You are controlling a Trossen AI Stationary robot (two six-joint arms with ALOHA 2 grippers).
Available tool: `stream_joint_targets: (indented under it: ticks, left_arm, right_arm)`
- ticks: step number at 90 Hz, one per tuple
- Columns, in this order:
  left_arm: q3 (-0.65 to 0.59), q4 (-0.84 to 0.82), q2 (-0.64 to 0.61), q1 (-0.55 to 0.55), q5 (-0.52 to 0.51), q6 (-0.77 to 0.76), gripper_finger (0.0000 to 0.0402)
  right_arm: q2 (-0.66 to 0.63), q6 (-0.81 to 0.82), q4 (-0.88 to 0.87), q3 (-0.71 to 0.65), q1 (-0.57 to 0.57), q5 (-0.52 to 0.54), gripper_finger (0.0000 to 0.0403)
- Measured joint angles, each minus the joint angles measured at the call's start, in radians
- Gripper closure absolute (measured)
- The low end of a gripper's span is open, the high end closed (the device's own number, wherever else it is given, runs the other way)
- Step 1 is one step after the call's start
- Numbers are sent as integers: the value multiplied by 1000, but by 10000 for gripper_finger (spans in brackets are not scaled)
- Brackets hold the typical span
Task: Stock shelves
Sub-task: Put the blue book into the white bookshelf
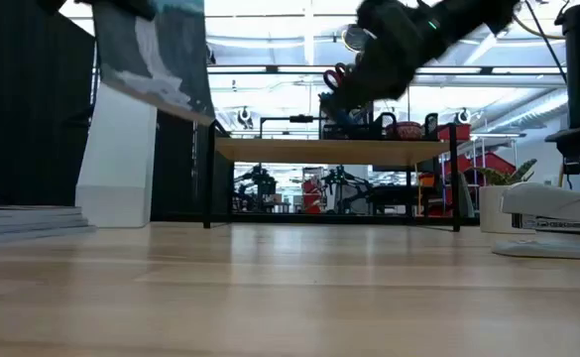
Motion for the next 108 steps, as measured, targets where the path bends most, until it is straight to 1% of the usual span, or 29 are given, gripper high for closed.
stream_joint_targets:
  ticks: [5, 12, 23, 27, 31, 36, 43, 52, 61, 72, 79, 92, 108]
  left_arm:
    - [54, -51, 15, 28, 22, 23, 392]
    - [144, -185, 39, 64, 39, 16, 392]
    - [275, -442, 90, 117, 48, -93, 392]
    - [303, -452, 105, 134, 55, -112, 392]
    - [313, -428, 107, 158, 56, -72, 393]
    - [328, -441, 112, 173, 76, -59, 393]
    - [331, -448, 120, 195, 95, -62, 393]
    - [331, -448, 125, 214, 147, -59, 393]
    - [331, -447, 126, 217, 165, -83, 393]
    - [329, -446, 127, 228, 297, -90, 393]
    - [309, -449, 132, 228, 344, -129, 393]
    - [232, -447, 133, 229, 355, -239, 393]
    - [133, -448, 134, 263, 381, -339, 393]
  right_arm:
    - [-6, 0, 64, -54, 6, 0, 202]
    - [-6, -4, 140, -104, 7, -1, 202]
    - [6, -30, 191, -137, 5, 0, 202]
    - [8, -40, 194, -140, 5, 0, 202]
    - [9, -50, 195, -140, 5, 0, 202]
    - [9, -51, 197, -140, 5, 0, 202]
    - [9, -51, 196, -140, 5, 0, 202]
    - [9, -50, 197, -140, 5, -4, 202]
    - [9, -50, 197, -140, 5, -4, 202]
    - [9, -60, 197, -140, 5, -4, 202]
    - [9, -68, 201, -140, 4, -4, 202]
    - [9, -75, 212, -140, 4, -5, 202]
    - [9, -75, 219, -140, 4, -5, 202]
